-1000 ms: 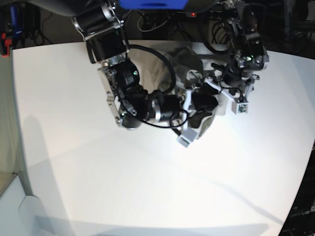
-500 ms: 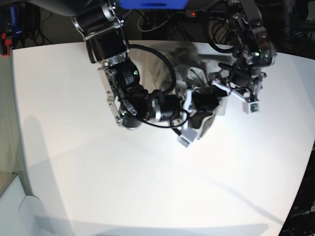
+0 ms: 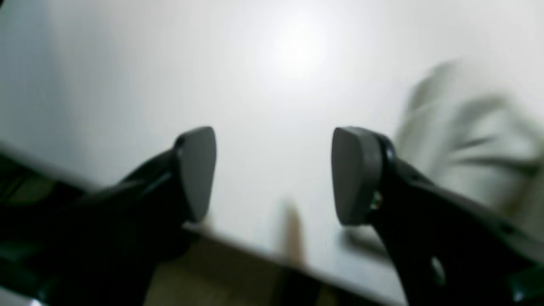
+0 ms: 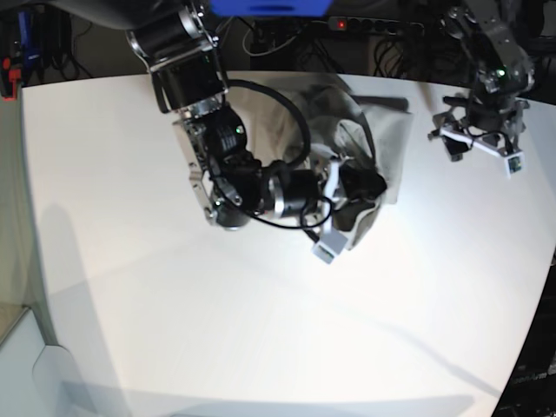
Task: Layout the t-shirt on the table in an organized manner, then fold the t-shirt properly
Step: 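Lift the strip end with the right gripper and fold it toward the left gripper, then press the folded end down onto the bundle with the right gripper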
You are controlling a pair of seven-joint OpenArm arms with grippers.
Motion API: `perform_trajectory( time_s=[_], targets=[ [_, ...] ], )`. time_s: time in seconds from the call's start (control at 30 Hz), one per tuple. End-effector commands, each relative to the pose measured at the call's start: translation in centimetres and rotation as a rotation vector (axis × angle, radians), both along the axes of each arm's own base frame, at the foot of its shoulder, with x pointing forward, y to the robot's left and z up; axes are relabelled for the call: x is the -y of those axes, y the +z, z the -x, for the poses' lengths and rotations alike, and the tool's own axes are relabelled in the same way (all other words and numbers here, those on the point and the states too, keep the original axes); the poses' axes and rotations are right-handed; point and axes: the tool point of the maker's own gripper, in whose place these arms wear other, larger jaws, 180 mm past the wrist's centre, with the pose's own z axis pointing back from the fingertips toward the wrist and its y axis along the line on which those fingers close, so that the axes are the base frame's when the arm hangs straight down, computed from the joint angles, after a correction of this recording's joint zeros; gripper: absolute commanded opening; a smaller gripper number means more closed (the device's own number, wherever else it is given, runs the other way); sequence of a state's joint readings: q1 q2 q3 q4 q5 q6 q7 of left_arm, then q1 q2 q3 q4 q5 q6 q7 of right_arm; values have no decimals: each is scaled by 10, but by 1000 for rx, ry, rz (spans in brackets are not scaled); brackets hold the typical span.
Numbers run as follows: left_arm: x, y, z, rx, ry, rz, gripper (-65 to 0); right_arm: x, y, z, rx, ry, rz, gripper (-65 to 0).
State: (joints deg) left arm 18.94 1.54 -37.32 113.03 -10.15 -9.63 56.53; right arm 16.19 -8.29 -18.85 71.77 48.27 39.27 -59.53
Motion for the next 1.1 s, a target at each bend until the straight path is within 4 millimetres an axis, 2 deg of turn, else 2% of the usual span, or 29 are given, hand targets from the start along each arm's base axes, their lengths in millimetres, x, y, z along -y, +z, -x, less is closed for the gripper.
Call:
perform_trajectory(
  time_s=[0.0, 0.1, 0.23, 0.47, 0.53, 0.67, 0.73, 0.93, 1.0, 1.07],
  targets=[
    [-11, 12, -2, 35, 10, -36, -234, -8, 25, -10, 50, -7, -74, -650],
    [-33, 11, 18, 8, 61, -70, -234, -8, 27, -11, 55, -12, -80, -650],
    [-55, 15, 33, 1, 129, -99, -234, -8, 27, -11, 55, -12, -80, -650],
    [-64, 18, 39, -1, 157, -110, -234, -9, 26, -11, 54, -8, -75, -640],
    [-64, 18, 38, 3, 156, -109, -234, -9, 25, -9, 54, -1, -68, -588],
    [-63, 18, 37, 6, 155, -107, -234, -19, 28, 2, 70, 50, -62, -387],
    [-63, 18, 37, 6, 155, -107, -234, -24, 32, 7, 92, 73, -63, -321],
    [-65, 18, 39, 2, 161, -111, -234, -36, 80, 24, 258, 134, -118, -329],
    [-66, 18, 40, 0, 162, -112, -234, -29, 83, 18, 276, 113, -116, -334],
    [-66, 18, 40, 1, 163, -114, -234, -12, 76, 5, 272, 69, -92, -335]
  ],
)
